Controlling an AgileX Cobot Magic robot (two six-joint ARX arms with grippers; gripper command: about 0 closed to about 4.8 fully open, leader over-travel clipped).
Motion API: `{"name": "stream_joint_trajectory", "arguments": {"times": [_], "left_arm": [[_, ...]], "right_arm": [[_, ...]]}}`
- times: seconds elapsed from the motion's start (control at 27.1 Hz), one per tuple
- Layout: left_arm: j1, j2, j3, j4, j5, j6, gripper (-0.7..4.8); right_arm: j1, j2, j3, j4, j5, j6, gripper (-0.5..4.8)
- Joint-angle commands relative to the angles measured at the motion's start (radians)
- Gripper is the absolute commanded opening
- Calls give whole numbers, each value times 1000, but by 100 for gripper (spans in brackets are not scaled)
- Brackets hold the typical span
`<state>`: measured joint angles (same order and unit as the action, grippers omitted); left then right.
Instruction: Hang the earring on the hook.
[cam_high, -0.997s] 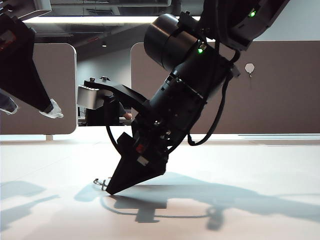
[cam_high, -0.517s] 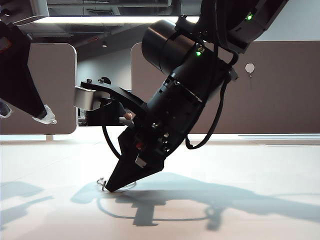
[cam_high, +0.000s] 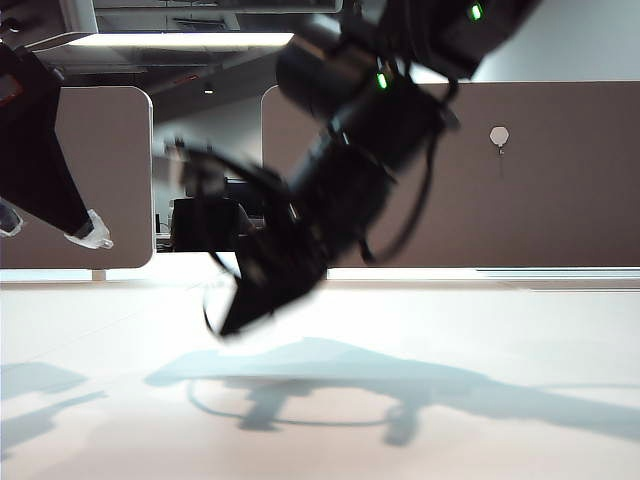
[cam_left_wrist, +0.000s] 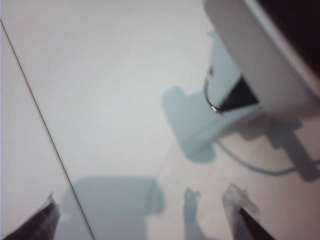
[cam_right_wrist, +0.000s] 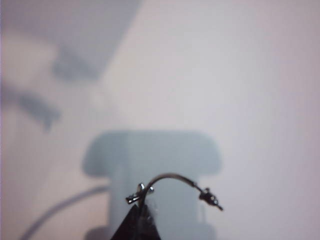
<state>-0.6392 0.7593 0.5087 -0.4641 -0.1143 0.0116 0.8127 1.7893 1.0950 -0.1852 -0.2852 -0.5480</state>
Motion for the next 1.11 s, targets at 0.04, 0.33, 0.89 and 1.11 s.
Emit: {"name": "stream_joint_trajectory", "arguments": {"times": [0.04, 0.33, 0.89, 1.11], "left_arm": [[0, -1, 3, 24, -6, 8, 479], [0, -1, 4, 169, -2, 8, 479], [23, 84, 249, 638, 76, 59, 479], [39, 348, 391, 683, 118, 56, 479]], "right_arm": [[-8, -58, 75, 66, -4, 62, -6], [-112, -193, 180, 281, -2, 317, -6], [-571, -179, 233, 687, -56, 668, -6], [-766, 2, 430, 686, -163, 772, -6]]}}
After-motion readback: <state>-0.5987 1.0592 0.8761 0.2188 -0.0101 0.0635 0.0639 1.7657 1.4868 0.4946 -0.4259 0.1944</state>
